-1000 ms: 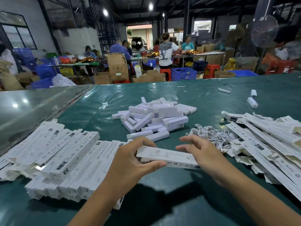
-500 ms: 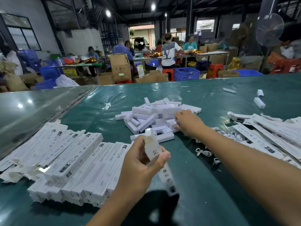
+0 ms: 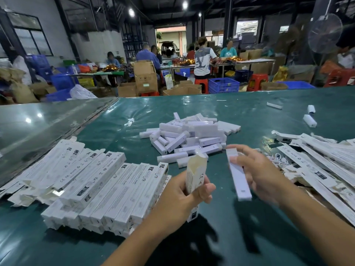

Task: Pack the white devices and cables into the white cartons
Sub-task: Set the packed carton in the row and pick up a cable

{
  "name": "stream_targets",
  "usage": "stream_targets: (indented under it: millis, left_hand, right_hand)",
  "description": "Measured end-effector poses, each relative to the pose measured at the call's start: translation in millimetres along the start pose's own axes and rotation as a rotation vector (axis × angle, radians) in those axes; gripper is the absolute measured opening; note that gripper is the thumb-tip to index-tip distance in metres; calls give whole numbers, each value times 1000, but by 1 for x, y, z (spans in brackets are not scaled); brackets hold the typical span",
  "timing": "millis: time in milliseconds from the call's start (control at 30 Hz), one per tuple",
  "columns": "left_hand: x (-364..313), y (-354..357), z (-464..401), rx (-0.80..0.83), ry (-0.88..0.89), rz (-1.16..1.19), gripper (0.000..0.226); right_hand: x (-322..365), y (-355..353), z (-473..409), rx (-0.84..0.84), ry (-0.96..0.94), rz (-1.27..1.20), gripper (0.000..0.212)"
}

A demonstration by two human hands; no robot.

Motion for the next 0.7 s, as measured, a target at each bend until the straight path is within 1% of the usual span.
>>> stream_targets:
  millis: [67, 133, 200, 267, 300, 333, 367, 400, 467, 500, 533, 567, 667, 700]
  left_hand:
    - [1, 0, 0, -15, 1, -60, 30]
    - [1, 0, 1, -55, 5, -69, 25]
    - [2, -2, 1, -84, 25, -121, 40]
    - [5, -5, 1, -96, 57, -296, 51]
    - [7, -6, 1, -97, 72, -419, 49]
    - [8, -6, 1, -97, 84, -550, 44]
    - [8, -5, 2, -97, 89, -663, 39]
    - [9, -3, 4, -97, 79, -741, 38]
    - [12, -1, 5, -105, 42, -836, 41]
    - [14, 0, 6, -116, 33, -875, 42]
    - [15, 1, 6, -125, 30, -907, 43]
    - [15, 1, 6, -130, 30, -923, 44]
    - [15, 1, 5, -130, 20, -891, 42]
    - [15, 0, 5, -137, 11, -873, 42]
  right_hand:
    - [-5, 2, 9, 47, 92, -71, 33]
    - [-5, -1, 11, 35, 77, -119, 27]
    - [2, -8, 8, 5, 13, -204, 23]
    - [10, -15, 8, 3, -57, -262, 28]
    - [13, -19, 8, -8, -91, -284, 31]
    - [16, -25, 9, -29, -128, -287, 27]
    - [20, -29, 10, -47, -166, -273, 18]
    - [23, -31, 10, -55, -204, -246, 16]
    - [27, -31, 12, -53, -259, -181, 32]
    - [29, -30, 14, -67, -267, -162, 40]
    - [29, -29, 15, -78, -264, -161, 44]
    - [30, -27, 15, -81, -256, -168, 42]
    - [31, -23, 15, -9, -263, -162, 21]
    - [31, -22, 15, -6, -278, -148, 21]
Point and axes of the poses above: each hand's wrist, its own z-axis away from the middle knuckle, its own y-axis out of the palm, x = y × z, the point moved 3 cm from there along -z, towards the middle knuckle, and after that the axes turned 2 degrees about -x, right-handed, at the moved point
